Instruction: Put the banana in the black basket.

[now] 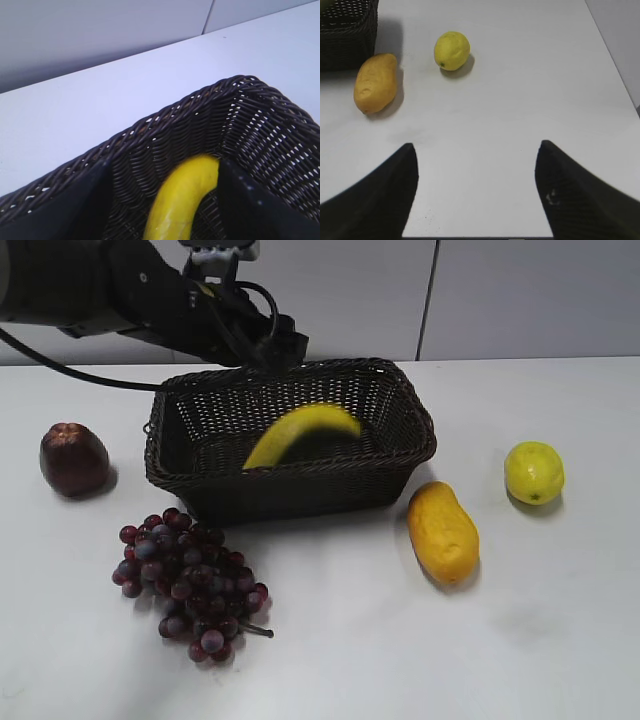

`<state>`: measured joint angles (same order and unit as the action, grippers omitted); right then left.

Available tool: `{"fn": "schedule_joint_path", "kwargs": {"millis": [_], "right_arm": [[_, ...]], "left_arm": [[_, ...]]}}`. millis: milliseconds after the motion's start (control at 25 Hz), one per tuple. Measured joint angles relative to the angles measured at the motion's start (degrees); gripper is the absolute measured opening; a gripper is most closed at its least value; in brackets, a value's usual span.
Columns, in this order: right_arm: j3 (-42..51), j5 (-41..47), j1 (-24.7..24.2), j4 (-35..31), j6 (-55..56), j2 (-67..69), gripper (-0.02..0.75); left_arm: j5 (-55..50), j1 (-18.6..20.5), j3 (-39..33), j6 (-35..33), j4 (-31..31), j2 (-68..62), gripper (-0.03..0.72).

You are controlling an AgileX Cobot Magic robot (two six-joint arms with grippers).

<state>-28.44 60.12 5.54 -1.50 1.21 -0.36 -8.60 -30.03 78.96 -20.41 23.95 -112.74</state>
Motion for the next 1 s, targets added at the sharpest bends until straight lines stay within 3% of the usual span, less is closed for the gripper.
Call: {"fn": "schedule_joint_path", "kwargs": {"millis": [360, 800, 1000], "right_arm": [[0.0, 0.0, 0.0, 0.0, 0.0, 0.0, 0.582], [0.0, 0.0, 0.0, 0.0, 0.0, 0.0, 0.582], [0.0, 0.0, 0.0, 0.0, 0.0, 0.0, 0.582]], "left_arm": [[-6.7, 0.0, 0.0, 0.0, -0.2, 3.7, 0.650], [-38.3, 0.0, 0.1, 0.8, -1.1, 19.3, 0.628], [-53.8, 0.0, 0.1, 8.6, -9.2, 24.6, 0.595]]}}
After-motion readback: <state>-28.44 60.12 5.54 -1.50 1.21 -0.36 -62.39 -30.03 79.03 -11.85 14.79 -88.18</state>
